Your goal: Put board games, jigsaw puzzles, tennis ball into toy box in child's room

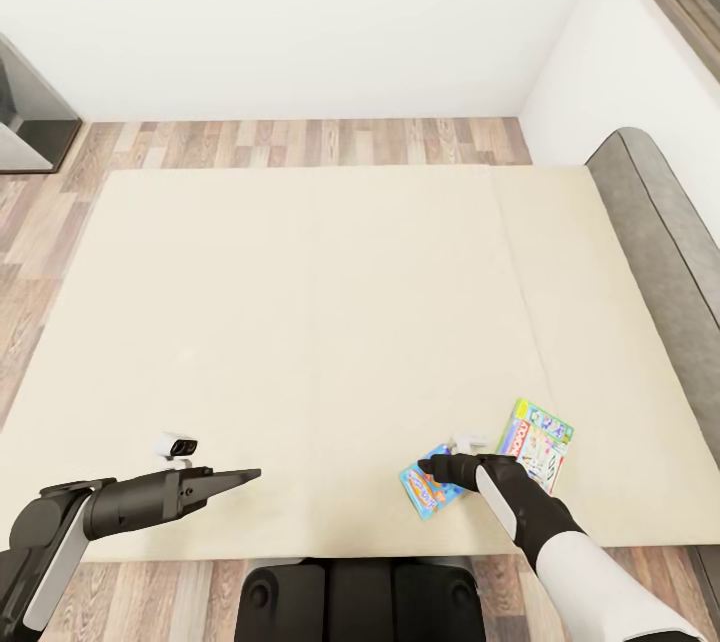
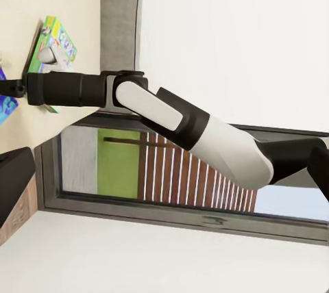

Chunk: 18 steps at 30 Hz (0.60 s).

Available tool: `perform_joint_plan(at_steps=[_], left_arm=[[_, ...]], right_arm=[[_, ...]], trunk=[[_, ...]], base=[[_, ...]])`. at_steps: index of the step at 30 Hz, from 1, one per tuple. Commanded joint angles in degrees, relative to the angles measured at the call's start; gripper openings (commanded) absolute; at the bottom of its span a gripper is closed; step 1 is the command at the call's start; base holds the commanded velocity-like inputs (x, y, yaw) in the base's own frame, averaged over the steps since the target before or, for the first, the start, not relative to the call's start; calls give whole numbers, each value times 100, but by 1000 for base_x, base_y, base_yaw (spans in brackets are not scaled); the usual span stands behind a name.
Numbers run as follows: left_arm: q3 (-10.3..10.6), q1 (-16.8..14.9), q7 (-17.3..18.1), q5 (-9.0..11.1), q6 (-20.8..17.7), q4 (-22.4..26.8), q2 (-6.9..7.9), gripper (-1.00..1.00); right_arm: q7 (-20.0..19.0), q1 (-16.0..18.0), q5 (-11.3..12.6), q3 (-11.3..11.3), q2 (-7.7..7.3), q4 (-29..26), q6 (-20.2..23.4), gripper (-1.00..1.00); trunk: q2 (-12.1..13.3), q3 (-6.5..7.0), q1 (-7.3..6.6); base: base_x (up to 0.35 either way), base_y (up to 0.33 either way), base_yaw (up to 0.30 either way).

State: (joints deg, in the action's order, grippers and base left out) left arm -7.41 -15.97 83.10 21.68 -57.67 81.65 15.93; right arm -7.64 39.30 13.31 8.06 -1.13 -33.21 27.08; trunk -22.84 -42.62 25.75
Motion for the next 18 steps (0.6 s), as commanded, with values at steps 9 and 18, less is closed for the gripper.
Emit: perform_joint_plan(at_steps=[9, 18], left_arm=[[3, -3, 14, 10, -60, 0, 3, 100], [3, -3, 14, 9, -62, 0, 0, 100]], right_arm=[[-18, -1, 216, 38, 95, -12, 34, 100], [-18, -1, 216, 38, 95, -12, 34, 100]], trunk=[[-8, -6, 3], [-8, -6, 3]], base=[[0, 41, 0], [0, 75, 0]])
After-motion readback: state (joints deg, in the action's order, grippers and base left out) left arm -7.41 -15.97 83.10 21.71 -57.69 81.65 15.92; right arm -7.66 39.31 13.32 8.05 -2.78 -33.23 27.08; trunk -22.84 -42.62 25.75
